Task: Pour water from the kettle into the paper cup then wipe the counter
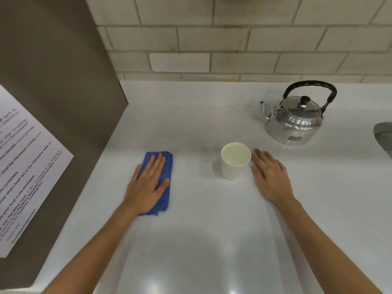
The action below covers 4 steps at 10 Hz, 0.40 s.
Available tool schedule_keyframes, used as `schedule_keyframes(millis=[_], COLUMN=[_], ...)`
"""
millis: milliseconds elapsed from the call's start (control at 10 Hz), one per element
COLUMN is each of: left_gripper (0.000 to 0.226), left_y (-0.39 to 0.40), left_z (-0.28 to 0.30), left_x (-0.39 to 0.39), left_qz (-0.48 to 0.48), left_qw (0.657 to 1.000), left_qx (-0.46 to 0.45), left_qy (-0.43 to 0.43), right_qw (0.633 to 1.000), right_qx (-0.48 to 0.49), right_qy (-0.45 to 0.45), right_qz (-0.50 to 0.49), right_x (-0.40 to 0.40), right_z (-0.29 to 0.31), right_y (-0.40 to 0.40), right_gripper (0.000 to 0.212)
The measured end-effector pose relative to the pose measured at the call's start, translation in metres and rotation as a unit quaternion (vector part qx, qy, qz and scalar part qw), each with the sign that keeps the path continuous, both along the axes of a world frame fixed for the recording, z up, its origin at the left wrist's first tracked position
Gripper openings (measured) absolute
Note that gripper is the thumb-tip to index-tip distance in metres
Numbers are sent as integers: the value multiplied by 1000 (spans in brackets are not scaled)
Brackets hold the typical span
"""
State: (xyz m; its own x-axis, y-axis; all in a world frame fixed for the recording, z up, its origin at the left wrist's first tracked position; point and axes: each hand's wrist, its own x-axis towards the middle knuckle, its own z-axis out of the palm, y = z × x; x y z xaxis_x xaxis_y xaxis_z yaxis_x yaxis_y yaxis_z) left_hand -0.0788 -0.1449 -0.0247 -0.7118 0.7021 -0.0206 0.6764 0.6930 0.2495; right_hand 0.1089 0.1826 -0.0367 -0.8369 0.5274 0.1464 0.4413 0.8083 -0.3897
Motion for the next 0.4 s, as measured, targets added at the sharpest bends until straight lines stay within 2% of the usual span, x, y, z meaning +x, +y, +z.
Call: schedule_keyframes(millis=[200, 400], left_gripper=[65, 67], left_y=[16, 15], left_z=[3, 16], left_x=[-37, -38], left_qz=[16, 13], left_qw=[1000, 999], left_qx=[18, 6], left_qy=[-13, -50], right_qw=[1000, 1000], right_qx=[6, -17], right_qy=[-9, -20], right_qz=[1, 4], right_x=[0, -1], right_z=[1, 14], right_y=[-2, -5], right_gripper=[44, 45])
